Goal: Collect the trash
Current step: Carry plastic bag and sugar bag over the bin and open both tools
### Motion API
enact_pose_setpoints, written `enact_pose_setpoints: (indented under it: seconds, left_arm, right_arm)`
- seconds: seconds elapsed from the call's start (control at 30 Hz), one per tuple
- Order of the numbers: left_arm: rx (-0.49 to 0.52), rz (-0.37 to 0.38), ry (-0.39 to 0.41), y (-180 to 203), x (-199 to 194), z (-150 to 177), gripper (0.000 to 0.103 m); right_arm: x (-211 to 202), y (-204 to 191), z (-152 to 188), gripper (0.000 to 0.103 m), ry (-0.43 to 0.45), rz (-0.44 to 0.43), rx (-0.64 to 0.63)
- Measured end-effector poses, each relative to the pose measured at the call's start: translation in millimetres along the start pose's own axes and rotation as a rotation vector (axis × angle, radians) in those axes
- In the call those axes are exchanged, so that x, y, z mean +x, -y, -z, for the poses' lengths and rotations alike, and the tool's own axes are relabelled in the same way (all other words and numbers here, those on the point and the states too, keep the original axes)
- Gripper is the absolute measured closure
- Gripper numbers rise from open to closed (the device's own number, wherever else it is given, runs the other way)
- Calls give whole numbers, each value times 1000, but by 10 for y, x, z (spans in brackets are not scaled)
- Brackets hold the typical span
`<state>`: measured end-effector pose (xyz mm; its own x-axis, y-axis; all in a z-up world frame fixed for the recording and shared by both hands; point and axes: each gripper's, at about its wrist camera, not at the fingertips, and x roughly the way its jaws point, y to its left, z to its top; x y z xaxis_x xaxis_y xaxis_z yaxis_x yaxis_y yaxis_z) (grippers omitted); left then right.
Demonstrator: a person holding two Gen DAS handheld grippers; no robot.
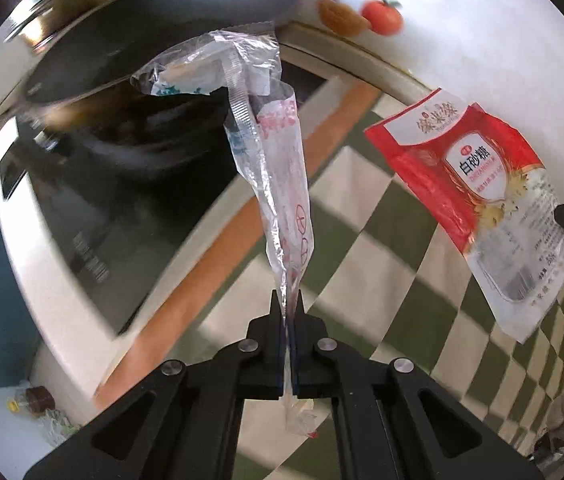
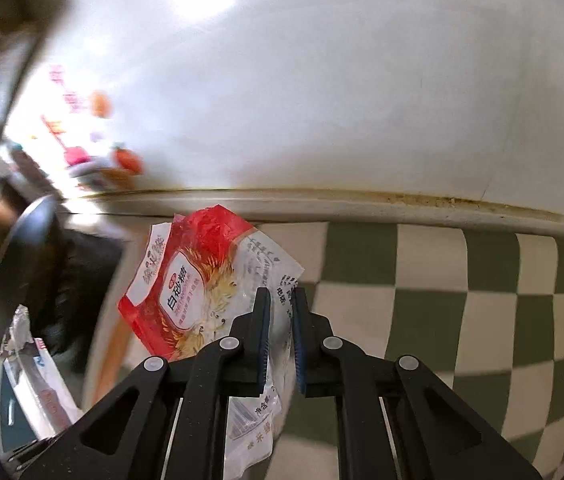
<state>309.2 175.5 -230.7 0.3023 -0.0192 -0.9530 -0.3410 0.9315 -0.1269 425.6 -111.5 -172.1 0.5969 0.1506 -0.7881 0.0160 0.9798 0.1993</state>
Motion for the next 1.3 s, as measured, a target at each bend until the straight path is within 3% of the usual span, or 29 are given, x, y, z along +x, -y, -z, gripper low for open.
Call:
enact_pose_setpoints:
  seconds: [0.17,0.3,0.4,0.53,0.67,0.77,0.93,1.07,1.2,1.3]
  left_arm:
    - [-89,4,28,-754,-429,566,103]
    - [-183,-26,25,-1648,-609,1120,103]
    - [-300,-58,-7,-2442,-671,1580,103]
    - [-487,-86,-97,-3491,-418,2280,103]
    - [-624,-118,-189,-4283,117,2783,103]
    - [-719,-102,-248,-4772,641,3174,103]
    - [-830,-71,-306,-5508,1716,3686,103]
    - [-882,-27,-330,-5931,2507,3961,103]
    - [-938,76,-343,-6172,3207,4144,103]
    - [-1007,156,-345,-6241,3559,4215,103]
  right_arm:
    - [-656,-604,699,93,-54,-94,-129]
    - [-899,-1256,1343,93,-135,-168,-226]
    - [-973,-1954,1969,93,-196,-227,-339]
    - [-866,-2994,2961,93,-278,-281,-543]
    - [-435,-3783,3920,93,-350,-281,-712]
    - [182,-4304,4783,94,-427,-246,-819]
    - [1332,-4844,6053,94,-502,-170,-941]
    - [2213,-5118,6976,94,-509,-97,-1068]
    - [2867,-5259,7577,94,-524,-32,-1128]
    - [3194,-5354,7848,94,-538,-17,-1161]
